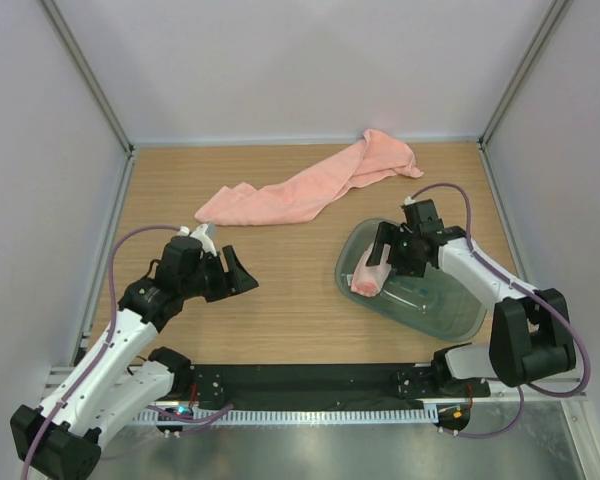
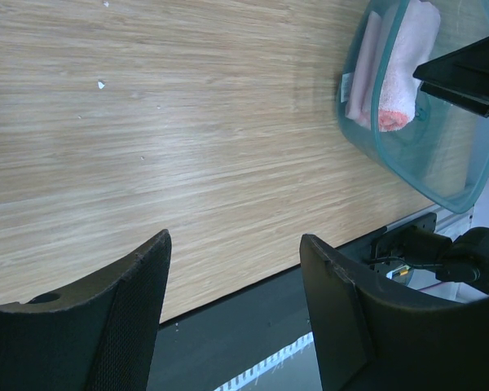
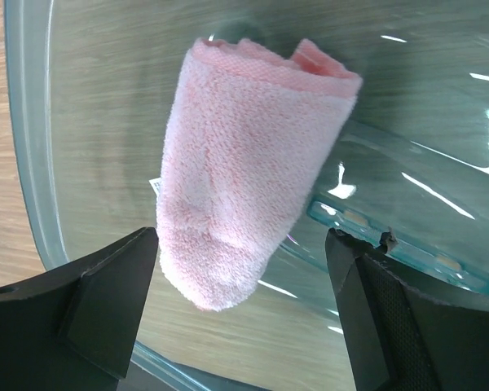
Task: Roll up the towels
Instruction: Place the rolled towel into the container
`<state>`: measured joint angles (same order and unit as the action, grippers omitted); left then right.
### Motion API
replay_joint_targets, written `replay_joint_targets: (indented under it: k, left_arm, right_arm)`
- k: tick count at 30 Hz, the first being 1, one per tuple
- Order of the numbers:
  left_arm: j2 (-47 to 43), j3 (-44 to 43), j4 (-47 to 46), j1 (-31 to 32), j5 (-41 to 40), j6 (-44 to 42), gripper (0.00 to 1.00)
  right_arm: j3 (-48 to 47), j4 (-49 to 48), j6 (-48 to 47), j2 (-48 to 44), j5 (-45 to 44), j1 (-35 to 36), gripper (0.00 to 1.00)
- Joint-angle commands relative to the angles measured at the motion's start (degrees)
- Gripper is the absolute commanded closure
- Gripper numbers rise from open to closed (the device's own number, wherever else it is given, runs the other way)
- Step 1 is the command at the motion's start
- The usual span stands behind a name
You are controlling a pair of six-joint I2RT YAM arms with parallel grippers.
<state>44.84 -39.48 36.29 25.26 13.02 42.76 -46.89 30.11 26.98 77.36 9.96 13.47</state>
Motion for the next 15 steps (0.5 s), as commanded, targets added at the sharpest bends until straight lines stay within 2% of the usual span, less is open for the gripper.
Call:
replay_joint_targets:
  k: [1, 5, 8, 12, 15]
  left_arm:
    - [-0.2, 0.1, -1.8, 0.0, -0.1, -0.6, 0.35]
    - [-0.1, 0.0, -1.7, 0.1, -0.2, -0.7, 0.35]
    - [-0.3, 0.0, -1.7, 0.0, -0.3, -0.7, 0.35]
    - [-0.4, 0.0, -1.6, 0.1, -0.8, -0.6, 0.35]
    - [-0.5, -0.1, -1.3, 0.1, -1.0, -0.5, 0.35]
  right_arm:
    - [-3.8, 4.6, 0.3, -2.9, -4.9, 0.3, 0.09]
    - [-6.4, 6.6, 0.7, -7.0, -7.3, 2.8, 0.09]
    - [-10.2, 6.3, 1.4, -8.5, -5.4, 5.8, 0.11]
    - [-16.6, 6.7, 3.2, -4.1, -6.0, 17.0, 0.13]
    - [-20.4, 6.2, 4.6, 1.8, -8.4, 21.5, 0.17]
